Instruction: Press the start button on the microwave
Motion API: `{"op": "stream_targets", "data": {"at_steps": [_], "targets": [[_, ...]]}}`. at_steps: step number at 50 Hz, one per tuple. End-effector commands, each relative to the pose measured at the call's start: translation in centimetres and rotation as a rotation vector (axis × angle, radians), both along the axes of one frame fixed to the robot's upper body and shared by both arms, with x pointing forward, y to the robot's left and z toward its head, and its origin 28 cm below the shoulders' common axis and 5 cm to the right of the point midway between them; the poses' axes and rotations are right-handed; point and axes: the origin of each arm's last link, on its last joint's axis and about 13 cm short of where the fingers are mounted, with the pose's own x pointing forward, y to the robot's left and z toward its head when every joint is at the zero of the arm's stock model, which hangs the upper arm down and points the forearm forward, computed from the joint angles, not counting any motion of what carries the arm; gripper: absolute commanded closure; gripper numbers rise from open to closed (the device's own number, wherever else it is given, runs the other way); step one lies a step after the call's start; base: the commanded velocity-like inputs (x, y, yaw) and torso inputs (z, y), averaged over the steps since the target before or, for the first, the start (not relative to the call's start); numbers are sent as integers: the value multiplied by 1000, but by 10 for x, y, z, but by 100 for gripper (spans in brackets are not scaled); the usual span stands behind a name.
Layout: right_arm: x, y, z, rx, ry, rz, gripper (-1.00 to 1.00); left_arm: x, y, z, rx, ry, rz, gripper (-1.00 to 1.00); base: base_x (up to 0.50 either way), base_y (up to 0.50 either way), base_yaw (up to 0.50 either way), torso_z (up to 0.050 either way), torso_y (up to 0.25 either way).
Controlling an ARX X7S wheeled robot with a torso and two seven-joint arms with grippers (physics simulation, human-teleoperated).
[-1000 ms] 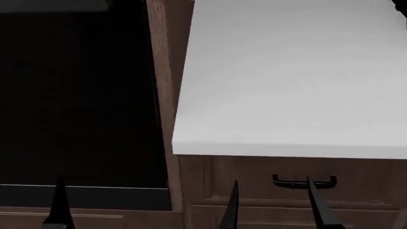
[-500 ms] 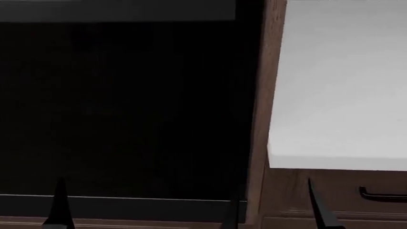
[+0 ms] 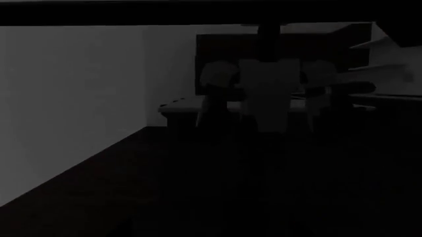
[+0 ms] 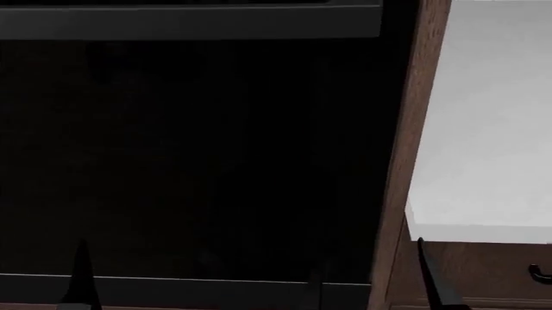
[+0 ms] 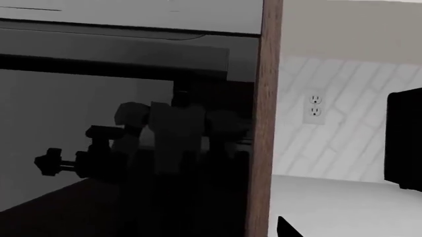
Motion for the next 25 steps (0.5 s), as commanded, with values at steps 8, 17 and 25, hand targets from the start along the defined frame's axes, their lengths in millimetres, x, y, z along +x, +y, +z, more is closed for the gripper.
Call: {"op": "stream_targets", "data": {"at_steps": [8, 17, 25], "targets": [[0, -2, 2, -1, -18, 3, -100, 0, 2, 2, 5, -16, 16, -100, 283, -4, 0, 0, 0], [-2, -1, 4, -10, -32, 1, -100, 0, 2, 1, 0, -16, 15, -100, 112, 0, 0, 0, 0], [-2, -1, 4, -11, -31, 3, -100, 0, 2, 1, 0, -17, 15, -100, 155, 0, 0, 0, 0]]}}
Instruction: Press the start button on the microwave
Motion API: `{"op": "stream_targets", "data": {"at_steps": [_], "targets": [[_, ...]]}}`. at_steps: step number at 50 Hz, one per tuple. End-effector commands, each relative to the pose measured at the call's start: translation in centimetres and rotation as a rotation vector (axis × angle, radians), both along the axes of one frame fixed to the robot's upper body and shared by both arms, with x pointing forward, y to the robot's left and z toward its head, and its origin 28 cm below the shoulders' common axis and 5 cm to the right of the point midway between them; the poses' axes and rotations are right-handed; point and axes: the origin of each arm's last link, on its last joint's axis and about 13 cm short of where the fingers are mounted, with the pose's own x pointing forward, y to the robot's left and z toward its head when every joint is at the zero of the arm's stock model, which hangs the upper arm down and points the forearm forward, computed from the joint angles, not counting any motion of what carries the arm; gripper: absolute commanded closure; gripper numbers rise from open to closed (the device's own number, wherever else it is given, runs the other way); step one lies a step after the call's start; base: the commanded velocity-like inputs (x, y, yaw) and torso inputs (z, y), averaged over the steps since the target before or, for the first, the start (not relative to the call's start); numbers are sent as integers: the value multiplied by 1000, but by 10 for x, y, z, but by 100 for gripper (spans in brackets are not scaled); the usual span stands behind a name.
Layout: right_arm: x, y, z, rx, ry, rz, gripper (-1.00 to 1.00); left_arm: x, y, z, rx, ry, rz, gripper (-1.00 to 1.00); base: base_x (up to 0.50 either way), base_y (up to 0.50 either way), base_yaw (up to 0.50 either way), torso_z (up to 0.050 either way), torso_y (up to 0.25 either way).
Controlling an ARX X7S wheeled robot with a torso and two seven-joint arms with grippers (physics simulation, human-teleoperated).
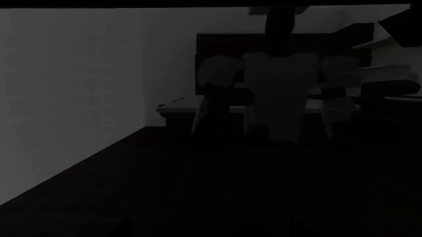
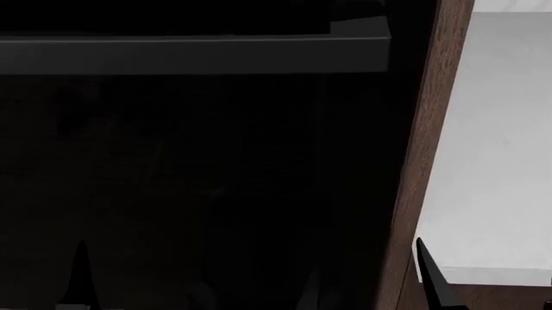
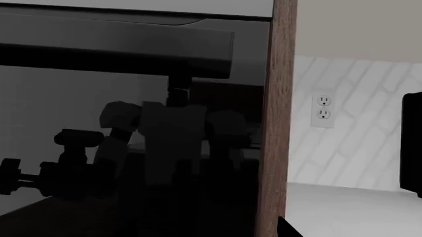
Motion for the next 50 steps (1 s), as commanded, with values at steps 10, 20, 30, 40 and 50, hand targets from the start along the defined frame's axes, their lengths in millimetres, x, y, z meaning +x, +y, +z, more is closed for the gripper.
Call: {"op": "stream_targets", "data": {"at_steps": [10, 20, 30, 40, 50], "targets": [[-1, -2, 4, -15, -29, -7, -100, 0, 1, 4, 7, -20, 15, -100, 0, 0, 0, 0, 0], [-4, 0, 26, -80, -107, -15, -100, 2, 1, 3, 12, -20, 13, -100, 0, 0, 0, 0, 0], [-13, -3, 68, -127, -234, -38, -100, 3, 1, 4, 15, -15, 13, -100, 0, 0, 0, 0, 0], [-14, -8, 106, -107, -329, -69, -100, 3, 1, 4, 13, -14, 7, -100, 0, 0, 0, 0, 0], [-6, -13, 156, -102, -341, -40, -100, 3, 0, 5, 15, -12, -4, -100, 0, 0, 0, 0, 0]]}}
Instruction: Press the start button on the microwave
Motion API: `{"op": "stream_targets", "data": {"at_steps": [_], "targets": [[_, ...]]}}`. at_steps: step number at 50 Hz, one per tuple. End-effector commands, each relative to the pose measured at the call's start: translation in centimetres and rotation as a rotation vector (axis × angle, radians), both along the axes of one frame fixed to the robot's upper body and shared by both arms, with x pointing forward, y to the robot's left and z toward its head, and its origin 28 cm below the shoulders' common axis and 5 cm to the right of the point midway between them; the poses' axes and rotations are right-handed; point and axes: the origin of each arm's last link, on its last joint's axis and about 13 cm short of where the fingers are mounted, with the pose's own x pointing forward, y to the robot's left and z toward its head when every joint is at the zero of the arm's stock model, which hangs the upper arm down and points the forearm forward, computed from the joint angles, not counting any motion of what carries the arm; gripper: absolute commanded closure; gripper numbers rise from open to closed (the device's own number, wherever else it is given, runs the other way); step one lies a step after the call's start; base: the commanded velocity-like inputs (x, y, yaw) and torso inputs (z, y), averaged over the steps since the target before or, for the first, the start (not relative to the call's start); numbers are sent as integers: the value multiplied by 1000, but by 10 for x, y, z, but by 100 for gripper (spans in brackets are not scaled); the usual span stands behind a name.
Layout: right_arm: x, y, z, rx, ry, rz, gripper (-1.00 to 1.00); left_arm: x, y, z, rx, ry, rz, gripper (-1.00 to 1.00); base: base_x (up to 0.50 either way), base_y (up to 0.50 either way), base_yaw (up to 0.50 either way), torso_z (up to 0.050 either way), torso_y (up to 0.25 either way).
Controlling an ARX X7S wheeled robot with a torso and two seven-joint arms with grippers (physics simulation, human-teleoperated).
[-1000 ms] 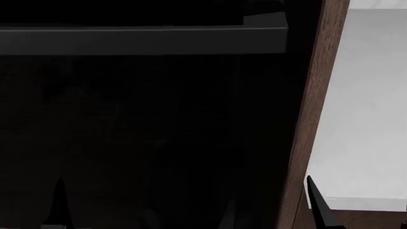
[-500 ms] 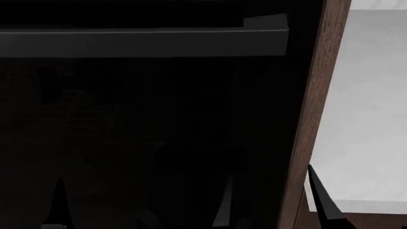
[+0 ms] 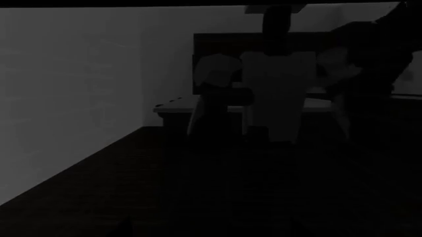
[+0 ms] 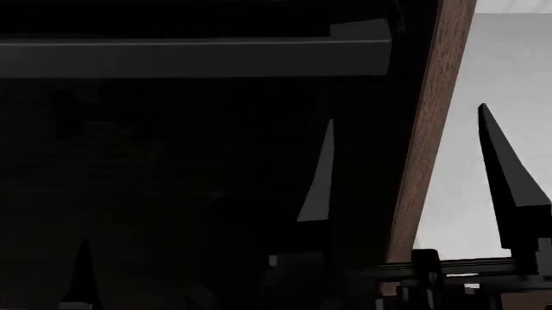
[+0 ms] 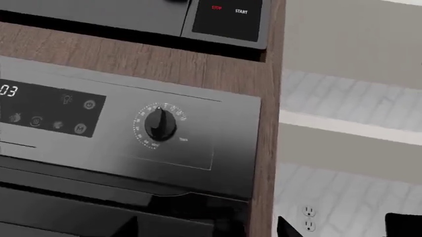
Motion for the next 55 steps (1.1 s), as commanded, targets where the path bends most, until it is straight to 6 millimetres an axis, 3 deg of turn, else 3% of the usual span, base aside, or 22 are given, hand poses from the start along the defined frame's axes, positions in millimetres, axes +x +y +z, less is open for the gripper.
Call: {"op": "stream_targets", "data": {"at_steps": [1, 15, 45, 46, 55], "targets": [[-5, -7, 55, -12, -29, -1, -100, 1, 1, 3, 9, -14, 5, -100, 0, 0, 0, 0, 0], [-5, -9, 126, -50, 58, 93, -100, 1, 0, 6, 12, -22, -1, -100, 0, 0, 0, 0, 0], [-8, -5, 206, -78, -33, 75, -100, 1, 2, 3, 10, -20, 1, -100, 0, 0, 0, 0, 0], [-8, -5, 207, -78, -33, 74, 100, 1, 2, 3, 9, -19, 0, -100, 0, 0, 0, 0, 0], [-6, -10, 220, -55, -7, 80, 100, 0, 2, 3, 12, -21, 0, -100, 0, 0, 0, 0, 0]]}}
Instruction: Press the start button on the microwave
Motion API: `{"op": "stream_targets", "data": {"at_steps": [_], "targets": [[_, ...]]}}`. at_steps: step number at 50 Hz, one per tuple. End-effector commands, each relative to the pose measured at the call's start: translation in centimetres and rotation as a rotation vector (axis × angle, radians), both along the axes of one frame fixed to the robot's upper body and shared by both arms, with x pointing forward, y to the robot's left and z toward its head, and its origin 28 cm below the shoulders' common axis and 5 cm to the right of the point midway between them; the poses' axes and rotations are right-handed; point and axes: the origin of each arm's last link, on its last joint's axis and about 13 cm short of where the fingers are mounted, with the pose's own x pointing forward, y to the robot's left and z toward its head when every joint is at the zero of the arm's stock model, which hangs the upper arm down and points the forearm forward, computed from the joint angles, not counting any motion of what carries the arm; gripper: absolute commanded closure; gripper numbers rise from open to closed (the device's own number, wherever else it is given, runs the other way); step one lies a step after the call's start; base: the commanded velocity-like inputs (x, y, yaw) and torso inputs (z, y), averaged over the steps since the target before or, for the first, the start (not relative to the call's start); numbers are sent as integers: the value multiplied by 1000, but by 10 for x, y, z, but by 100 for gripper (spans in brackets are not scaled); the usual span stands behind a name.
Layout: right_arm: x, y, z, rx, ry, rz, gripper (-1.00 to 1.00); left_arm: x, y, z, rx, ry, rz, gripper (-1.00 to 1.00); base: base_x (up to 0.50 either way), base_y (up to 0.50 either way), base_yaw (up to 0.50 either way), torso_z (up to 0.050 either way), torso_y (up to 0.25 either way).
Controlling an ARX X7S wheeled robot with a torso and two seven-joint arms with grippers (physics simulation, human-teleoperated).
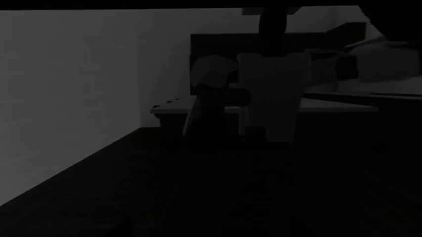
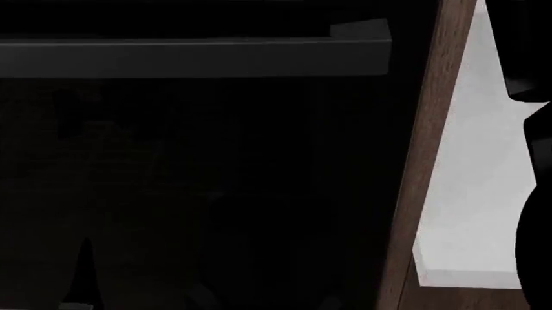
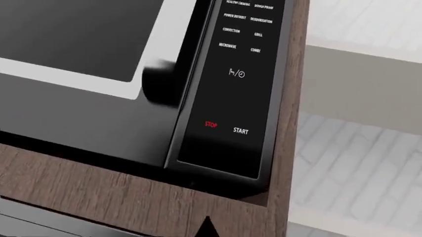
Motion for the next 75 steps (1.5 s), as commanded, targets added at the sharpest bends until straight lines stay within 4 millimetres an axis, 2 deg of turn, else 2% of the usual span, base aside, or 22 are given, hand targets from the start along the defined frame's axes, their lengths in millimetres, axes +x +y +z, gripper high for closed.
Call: {"op": "stream_targets", "data": {"at_steps": [1, 15, 30, 43, 57, 58, 59, 75], "targets": [[-3, -3, 23, 9, -6, 25, 100, 1, 2, 2, 6, -19, 14, -100, 0, 0, 0, 0, 0], [4, -9, 48, 13, 11, -22, 100, 1, 2, 3, 8, -20, 14, -100, 0, 0, 0, 0, 0], [23, -16, 69, 32, 30, -43, 100, 0, 1, 2, 4, -20, 10, -100, 0, 0, 0, 0, 0], [39, -11, 85, 12, 54, -37, 100, 0, 3, -1, 4, -17, 16, -100, 0, 0, 0, 0, 0], [47, -9, 101, 21, 80, -38, 100, 1, 3, -1, 2, -17, 18, -100, 0, 0, 0, 0, 0], [49, -5, 119, 14, 59, -36, 100, 1, 4, 0, 3, -18, 19, -100, 0, 0, 0, 0, 0], [50, -6, 120, 19, 60, -35, 100, 1, 4, 0, 3, -18, 19, -100, 0, 0, 0, 0, 0], [66, -3, 130, 8, 64, -25, 100, 1, 5, -2, -1, -14, 23, -100, 0, 0, 0, 0, 0]]}}
